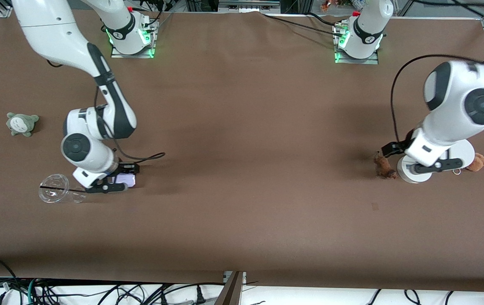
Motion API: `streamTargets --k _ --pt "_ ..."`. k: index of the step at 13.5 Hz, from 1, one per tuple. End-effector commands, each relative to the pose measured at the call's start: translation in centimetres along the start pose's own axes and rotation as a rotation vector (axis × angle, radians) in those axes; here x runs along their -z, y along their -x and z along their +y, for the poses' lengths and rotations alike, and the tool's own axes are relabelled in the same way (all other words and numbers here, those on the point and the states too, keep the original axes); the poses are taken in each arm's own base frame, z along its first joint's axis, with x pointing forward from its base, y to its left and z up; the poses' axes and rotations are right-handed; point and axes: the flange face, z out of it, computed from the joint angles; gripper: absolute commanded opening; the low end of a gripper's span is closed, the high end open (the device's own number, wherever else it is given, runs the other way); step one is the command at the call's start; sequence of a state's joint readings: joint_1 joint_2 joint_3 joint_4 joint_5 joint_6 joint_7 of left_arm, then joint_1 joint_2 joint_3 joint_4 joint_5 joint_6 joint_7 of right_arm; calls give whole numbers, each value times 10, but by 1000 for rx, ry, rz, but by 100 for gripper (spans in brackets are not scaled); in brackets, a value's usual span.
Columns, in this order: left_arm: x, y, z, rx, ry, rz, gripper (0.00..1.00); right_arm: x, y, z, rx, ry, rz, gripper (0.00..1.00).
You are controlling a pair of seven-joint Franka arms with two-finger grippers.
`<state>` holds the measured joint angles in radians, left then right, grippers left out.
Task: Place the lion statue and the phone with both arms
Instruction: 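Carry the phone toward the glass cup while the left gripper withdraws, then lower the white phone beside the glass cup and open the right gripper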
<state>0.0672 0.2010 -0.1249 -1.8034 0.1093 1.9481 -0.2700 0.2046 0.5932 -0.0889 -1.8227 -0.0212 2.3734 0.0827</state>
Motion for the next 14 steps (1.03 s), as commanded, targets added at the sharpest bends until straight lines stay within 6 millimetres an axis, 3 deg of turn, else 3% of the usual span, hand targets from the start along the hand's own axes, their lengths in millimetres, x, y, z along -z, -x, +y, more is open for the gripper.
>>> streamTargets --k 1,3,7,11,12,13,14 --pt "75 7 -32 49 17 -3 100 -8 4 8 -29 -112 8 51" --pt "104 15 -53 54 68 -53 100 -12 3 18 -37 -131 11 58" --pt "150 30 -63 22 63 -90 100 -15 0 16 -49 -129 18 59" --pt "147 30 -53 5 52 -112 100 -22 -2 17 -53 -125 39 63" --pt "147 29 -50 0 53 -114 100 -22 -2 16 -51 -124 41 67" --pt "147 28 -47 -4 51 -112 100 -22 -2 16 -51 -124 41 76" --pt "146 27 -48 -3 52 -114 100 -20 -3 15 -48 -125 42 78"
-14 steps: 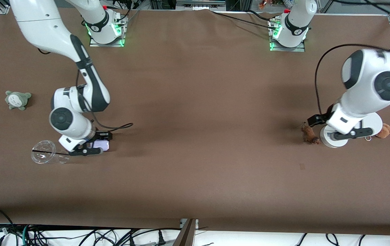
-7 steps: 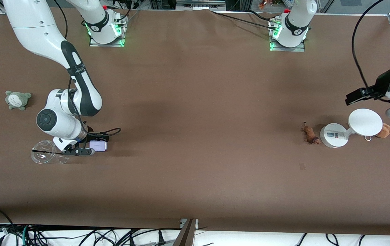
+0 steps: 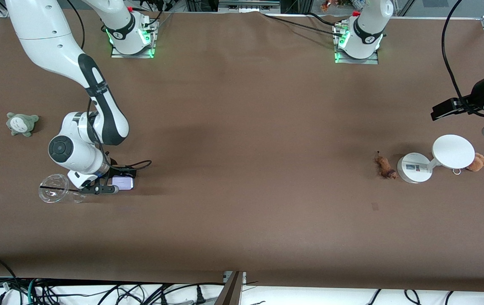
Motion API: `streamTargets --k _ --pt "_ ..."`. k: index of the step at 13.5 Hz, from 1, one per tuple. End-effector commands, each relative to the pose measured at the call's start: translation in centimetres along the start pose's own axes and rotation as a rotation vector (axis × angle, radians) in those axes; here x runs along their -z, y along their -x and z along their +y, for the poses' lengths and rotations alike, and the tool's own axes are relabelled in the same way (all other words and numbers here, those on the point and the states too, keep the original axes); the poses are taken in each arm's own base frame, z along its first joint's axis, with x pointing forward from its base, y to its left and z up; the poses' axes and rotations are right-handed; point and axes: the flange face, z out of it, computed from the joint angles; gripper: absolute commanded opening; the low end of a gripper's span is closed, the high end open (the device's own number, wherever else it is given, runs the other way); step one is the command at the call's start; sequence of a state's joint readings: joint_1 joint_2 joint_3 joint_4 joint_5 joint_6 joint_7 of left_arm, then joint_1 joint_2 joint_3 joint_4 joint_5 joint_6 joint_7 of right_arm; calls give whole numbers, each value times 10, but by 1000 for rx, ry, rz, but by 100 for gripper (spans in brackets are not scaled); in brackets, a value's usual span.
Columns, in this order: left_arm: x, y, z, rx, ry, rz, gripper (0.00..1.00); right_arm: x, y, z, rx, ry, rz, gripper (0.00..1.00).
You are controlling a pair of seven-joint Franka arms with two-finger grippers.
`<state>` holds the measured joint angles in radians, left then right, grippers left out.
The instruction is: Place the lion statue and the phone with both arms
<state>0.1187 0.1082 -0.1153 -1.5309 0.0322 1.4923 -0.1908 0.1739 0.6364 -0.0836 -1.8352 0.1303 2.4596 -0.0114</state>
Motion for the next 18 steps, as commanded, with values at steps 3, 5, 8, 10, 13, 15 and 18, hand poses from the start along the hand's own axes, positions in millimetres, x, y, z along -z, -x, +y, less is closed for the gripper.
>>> streamTargets --k 3,5,8,10,13,15,18 --pt "2 -6 0 -17 12 -12 100 19 -1 -8 11 -30 9 89" --pt "2 -7 -1 -17 12 -10 100 34 -1 -11 -20 -32 -21 99" --pt "2 -10 -3 -14 15 -8 100 57 3 -33 -52 -25 -69 99" --pt "1 -11 -7 -8 18 -9 100 77 0 -36 -52 -28 -102 99" --pt "1 -11 -4 -14 18 -10 100 123 2 -40 -41 -37 -128 99" --pt "1 -12 -6 -11 21 -6 100 157 9 -41 -35 -41 -130 99" --pt "1 -12 -4 -17 19 -2 100 224 30 -39 -11 -33 -138 100"
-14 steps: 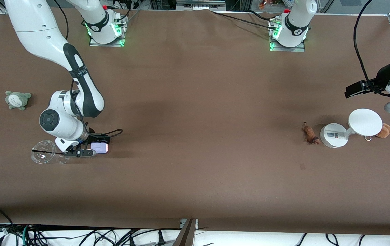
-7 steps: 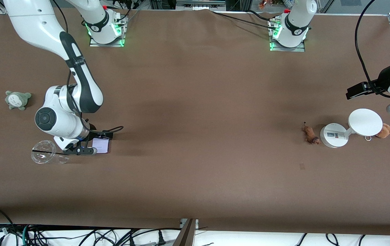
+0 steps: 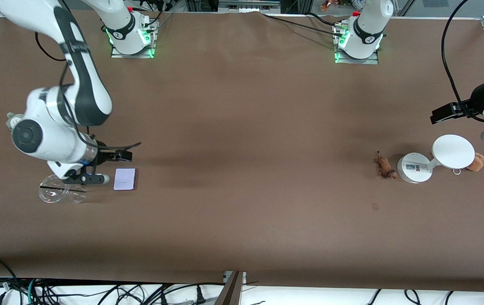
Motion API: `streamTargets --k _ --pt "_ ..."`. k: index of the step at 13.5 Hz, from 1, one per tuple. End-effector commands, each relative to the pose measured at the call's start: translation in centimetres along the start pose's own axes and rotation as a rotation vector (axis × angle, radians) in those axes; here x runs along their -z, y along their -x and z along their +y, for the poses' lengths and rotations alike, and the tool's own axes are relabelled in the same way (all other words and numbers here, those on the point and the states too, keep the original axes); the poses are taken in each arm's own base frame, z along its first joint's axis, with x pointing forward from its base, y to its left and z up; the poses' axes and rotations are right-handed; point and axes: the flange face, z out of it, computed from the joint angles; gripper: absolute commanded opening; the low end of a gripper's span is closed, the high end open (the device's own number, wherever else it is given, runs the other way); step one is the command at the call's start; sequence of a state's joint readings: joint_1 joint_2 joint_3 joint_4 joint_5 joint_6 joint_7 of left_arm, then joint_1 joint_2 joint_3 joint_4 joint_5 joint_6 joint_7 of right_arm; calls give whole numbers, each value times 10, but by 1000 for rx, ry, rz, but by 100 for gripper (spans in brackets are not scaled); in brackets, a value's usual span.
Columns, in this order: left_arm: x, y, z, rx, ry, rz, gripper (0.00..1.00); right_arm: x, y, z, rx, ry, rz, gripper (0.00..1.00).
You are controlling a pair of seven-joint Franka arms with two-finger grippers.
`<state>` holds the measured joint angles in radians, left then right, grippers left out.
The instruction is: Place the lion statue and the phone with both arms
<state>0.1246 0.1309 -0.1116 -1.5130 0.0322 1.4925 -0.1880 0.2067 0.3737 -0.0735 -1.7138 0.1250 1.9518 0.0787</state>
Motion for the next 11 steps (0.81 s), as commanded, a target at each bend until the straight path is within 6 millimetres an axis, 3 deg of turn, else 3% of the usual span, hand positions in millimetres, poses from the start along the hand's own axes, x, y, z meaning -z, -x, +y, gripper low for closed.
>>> streamTargets --k 1,4,7,9,11 --pt "6 -4 2 -25 18 4 100 69 40 1 2 3 -5 100" --pt "7 -3 5 -62 20 9 100 145 84 12 3 46 38 100" --pt "6 -4 4 -96 22 9 100 197 137 24 -4 36 40 100" --pt "6 -4 4 -96 23 9 100 192 166 33 -9 24 57 100" --pt "5 -7 5 -90 22 7 100 194 166 35 -4 25 82 100"
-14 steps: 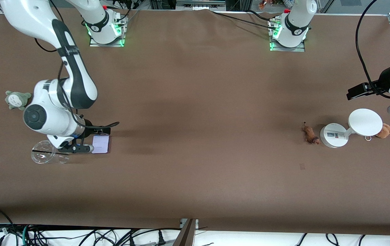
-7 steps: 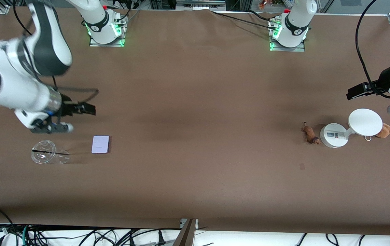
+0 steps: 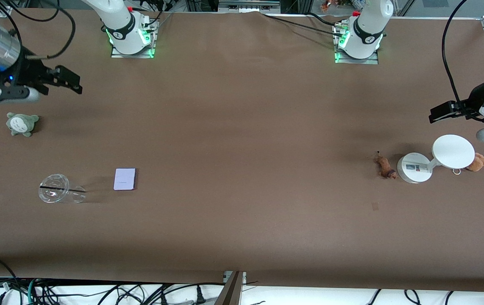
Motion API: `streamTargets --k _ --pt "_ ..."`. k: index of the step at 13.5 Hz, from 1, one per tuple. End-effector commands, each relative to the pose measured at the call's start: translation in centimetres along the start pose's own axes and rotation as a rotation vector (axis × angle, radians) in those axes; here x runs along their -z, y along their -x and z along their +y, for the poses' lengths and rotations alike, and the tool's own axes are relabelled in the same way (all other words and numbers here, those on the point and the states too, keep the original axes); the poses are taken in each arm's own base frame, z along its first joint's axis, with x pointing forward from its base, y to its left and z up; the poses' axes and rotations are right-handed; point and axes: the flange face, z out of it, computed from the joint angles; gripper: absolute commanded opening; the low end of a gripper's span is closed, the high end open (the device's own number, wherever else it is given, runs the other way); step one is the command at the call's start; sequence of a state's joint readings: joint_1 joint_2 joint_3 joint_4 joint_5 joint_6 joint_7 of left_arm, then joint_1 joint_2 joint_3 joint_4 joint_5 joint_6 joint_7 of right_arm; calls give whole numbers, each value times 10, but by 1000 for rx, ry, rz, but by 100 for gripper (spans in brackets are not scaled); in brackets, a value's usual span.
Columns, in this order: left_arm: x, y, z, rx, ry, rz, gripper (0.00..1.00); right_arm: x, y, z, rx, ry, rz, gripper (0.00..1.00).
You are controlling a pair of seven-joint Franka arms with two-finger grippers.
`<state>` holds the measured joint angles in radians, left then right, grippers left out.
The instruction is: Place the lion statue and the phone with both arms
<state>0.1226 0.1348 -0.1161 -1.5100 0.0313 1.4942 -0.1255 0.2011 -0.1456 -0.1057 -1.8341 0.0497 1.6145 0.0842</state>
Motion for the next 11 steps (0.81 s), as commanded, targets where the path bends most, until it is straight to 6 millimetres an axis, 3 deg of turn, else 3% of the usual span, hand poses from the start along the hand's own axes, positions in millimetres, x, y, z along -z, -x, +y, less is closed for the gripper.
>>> streamTargets --k 1,2,4,5,6,7,8,11 --pt "8 -9 1 -21 23 15 100 3 -3 3 -9 31 40 100" --pt "12 -11 1 -19 25 24 100 21 -13 4 -14 31 80 100" --pt "12 -11 0 -18 26 24 100 56 -26 23 -60 22 154 100" --pt "12 -11 1 -20 31 23 100 52 -37 26 -69 27 163 100" --pt "12 -11 1 -20 49 21 100 44 -62 32 -78 36 186 100" --pt "12 -11 1 -22 59 19 100 54 -83 30 -75 45 205 100" --pt "12 -11 0 -26 60 19 100 55 -90 30 -80 53 158 100" --pt "12 -11 1 -27 60 19 100 44 -83 19 -68 61 63 100"
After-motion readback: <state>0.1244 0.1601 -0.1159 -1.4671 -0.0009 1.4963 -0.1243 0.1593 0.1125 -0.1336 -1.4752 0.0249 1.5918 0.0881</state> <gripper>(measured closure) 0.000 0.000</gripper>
